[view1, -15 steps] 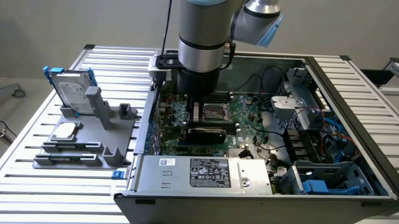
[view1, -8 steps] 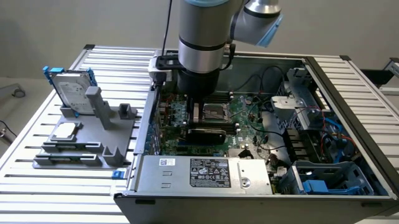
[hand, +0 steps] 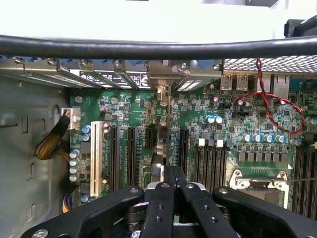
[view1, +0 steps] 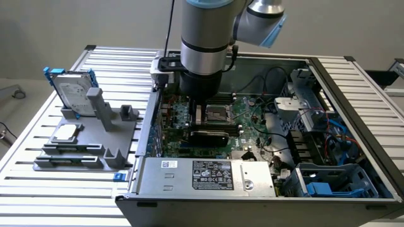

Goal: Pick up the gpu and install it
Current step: 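Press down on the gpu until it lock into place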

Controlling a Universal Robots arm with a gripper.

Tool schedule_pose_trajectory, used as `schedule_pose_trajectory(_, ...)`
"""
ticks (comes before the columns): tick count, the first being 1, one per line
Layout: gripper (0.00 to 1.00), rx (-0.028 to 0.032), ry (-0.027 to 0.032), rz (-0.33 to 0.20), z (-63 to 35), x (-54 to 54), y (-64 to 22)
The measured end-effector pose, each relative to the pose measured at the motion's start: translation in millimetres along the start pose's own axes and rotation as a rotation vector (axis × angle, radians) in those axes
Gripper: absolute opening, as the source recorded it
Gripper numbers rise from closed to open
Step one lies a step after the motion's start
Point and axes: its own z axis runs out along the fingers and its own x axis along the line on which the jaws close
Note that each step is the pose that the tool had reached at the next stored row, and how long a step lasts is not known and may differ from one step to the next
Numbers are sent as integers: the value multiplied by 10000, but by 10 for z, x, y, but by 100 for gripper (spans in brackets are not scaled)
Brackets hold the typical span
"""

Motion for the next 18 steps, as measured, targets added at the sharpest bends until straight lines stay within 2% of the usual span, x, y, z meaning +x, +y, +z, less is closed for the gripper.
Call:
schedule_pose_trajectory(7,11,1,-15,1,0,-2,0)
schedule_pose_trajectory(8,11,3,-31,0,-17,-3,0)
schedule_pose_trajectory(10,11,-27,-3,0,-97,-2,5)
schedule_pose_trajectory(13,11,-49,-4,1,-192,-4,10)
schedule_pose_trajectory(18,11,-106,-6,1,-238,-5,41)
